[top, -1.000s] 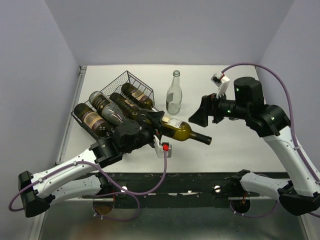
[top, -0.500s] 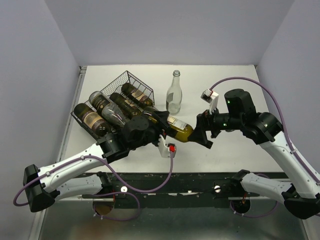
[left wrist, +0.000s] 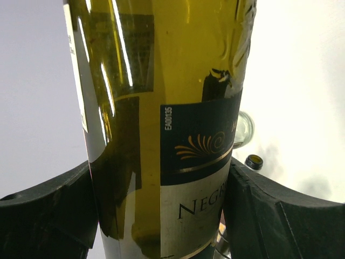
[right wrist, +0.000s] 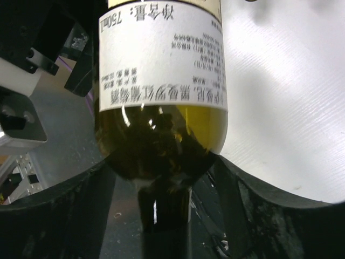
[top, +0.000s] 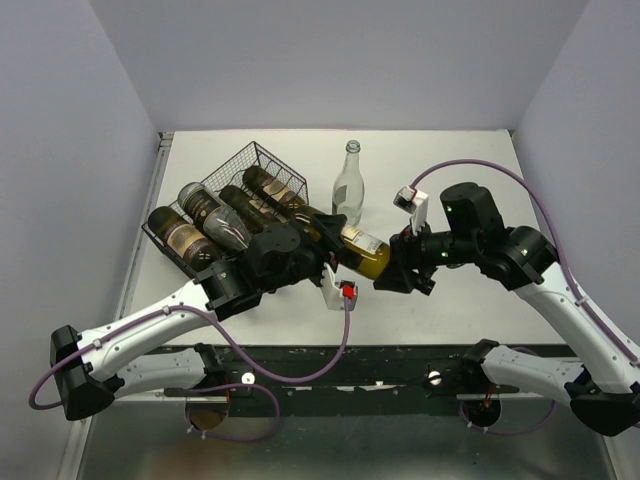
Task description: Put the wine bottle on the wine rack
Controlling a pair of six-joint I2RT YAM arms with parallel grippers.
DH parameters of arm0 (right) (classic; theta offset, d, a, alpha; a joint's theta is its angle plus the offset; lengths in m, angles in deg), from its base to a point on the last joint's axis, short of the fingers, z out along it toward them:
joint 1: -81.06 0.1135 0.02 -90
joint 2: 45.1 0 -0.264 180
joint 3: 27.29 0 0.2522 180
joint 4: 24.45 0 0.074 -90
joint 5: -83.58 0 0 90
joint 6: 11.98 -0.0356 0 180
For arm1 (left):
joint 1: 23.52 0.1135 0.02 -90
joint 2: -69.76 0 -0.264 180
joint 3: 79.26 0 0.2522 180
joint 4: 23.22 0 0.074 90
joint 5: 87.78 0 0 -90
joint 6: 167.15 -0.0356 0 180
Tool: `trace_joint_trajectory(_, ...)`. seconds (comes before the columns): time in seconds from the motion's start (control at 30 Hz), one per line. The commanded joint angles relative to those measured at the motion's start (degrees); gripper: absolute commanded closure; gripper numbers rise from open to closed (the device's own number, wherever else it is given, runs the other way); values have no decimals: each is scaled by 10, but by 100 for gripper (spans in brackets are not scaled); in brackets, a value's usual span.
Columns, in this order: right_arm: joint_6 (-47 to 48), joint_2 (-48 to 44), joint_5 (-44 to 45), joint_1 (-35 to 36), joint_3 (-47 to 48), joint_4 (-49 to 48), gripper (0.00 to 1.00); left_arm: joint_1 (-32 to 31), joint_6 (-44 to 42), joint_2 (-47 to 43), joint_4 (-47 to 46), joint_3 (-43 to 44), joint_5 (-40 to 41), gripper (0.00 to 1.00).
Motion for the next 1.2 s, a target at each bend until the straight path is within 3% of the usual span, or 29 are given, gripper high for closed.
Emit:
trace_joint_trajectory(0.0, -6, 21, -3, 8, 9, 3, 32, 3, 34, 5, -74, 34, -28, 100)
trace_joint_trajectory(0.1, -8, 22, 7, 11, 5, 4, 45, 3, 48, 10, -81, 35, -7, 100)
trace_joint_trajectory(0.33, -13, 25, 37, 13, 0, 7, 98, 4, 74, 18, -98, 40, 35, 100)
trace_joint_trajectory(0.37, -14, 27, 45, 12, 1, 9, 99, 3, 76, 18, -99, 40, 37, 100)
trace_joint_trajectory(0.57, -25, 25, 69, 13, 15, 6, 96, 3, 44, 12, -93, 21, 50, 100)
trace_joint_trajectory(0.6, -22, 26, 71, 14, 22, 12, 71, 3, 33, 11, -93, 15, 51, 100)
trace_joint_trajectory(0.67, -13, 23, 65, 12, 30, 19, 37, 4, 9, 6, -97, 4, 55, 100)
trace_joint_trajectory(0.73, -2, 13, 51, 13, 31, 19, 22, 5, 4, -1, -100, -2, 52, 100)
trace_joint_trajectory(0.87, 10, 4, 12, 12, 29, 28, 20, 11, 0, -11, -98, -2, 42, 100)
trace_joint_trajectory(1.1, 16, 3, -2, 20, 23, 36, 30, 21, -11, -10, -90, 6, 42, 100)
trace_joint_trajectory(1.17, 16, 10, 2, 25, 22, 38, 43, 23, -7, -10, -88, 11, 26, 100)
